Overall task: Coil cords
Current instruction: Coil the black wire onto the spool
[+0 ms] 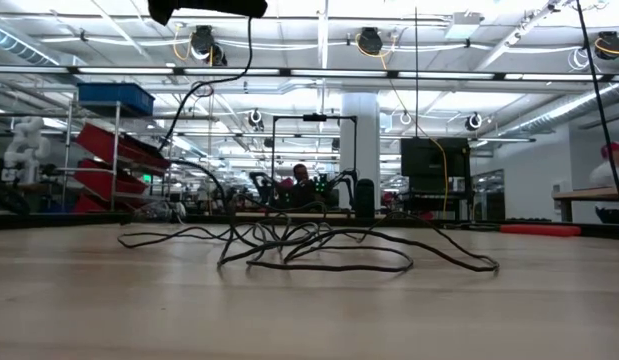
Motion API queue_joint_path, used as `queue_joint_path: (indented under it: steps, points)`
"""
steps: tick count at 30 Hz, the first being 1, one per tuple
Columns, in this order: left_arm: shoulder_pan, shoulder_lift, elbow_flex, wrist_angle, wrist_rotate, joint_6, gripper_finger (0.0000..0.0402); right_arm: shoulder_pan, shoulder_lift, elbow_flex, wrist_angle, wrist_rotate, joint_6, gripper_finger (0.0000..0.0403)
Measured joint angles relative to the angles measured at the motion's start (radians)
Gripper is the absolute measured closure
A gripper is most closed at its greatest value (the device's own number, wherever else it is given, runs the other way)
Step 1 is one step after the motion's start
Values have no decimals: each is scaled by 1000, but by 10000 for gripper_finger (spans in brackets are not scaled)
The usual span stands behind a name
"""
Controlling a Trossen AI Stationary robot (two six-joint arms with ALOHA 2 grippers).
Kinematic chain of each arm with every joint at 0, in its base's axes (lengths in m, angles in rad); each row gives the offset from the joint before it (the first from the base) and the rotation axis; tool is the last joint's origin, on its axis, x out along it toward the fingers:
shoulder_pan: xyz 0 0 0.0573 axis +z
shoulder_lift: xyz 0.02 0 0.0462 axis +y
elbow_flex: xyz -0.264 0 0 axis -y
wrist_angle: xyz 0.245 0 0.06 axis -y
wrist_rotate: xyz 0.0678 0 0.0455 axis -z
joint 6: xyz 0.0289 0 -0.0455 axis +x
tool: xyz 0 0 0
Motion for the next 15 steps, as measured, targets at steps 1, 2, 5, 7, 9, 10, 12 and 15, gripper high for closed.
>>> queue_joint_path:
  steps: [1,2,5,7,9,10,12,15]
  points:
    - [5,0,0,6,4,0,400,-3,5,0,0,32,0,403]
    - [10,0,0,8,8,0,400,-7,13,0,2,59,0,403]
    - [26,0,0,8,10,1,400,-14,31,0,6,115,-2,403]
    - [41,0,0,8,11,1,400,-19,42,0,25,132,-16,403]
    - [60,0,0,9,33,0,400,-24,46,0,36,134,-27,403]
    - [69,0,0,10,60,0,400,-24,46,0,41,135,-31,403]
    - [81,0,0,15,114,-1,400,-26,46,0,42,142,-36,403]
    - [82,0,0,54,154,0,400,-26,46,0,40,179,-43,403]
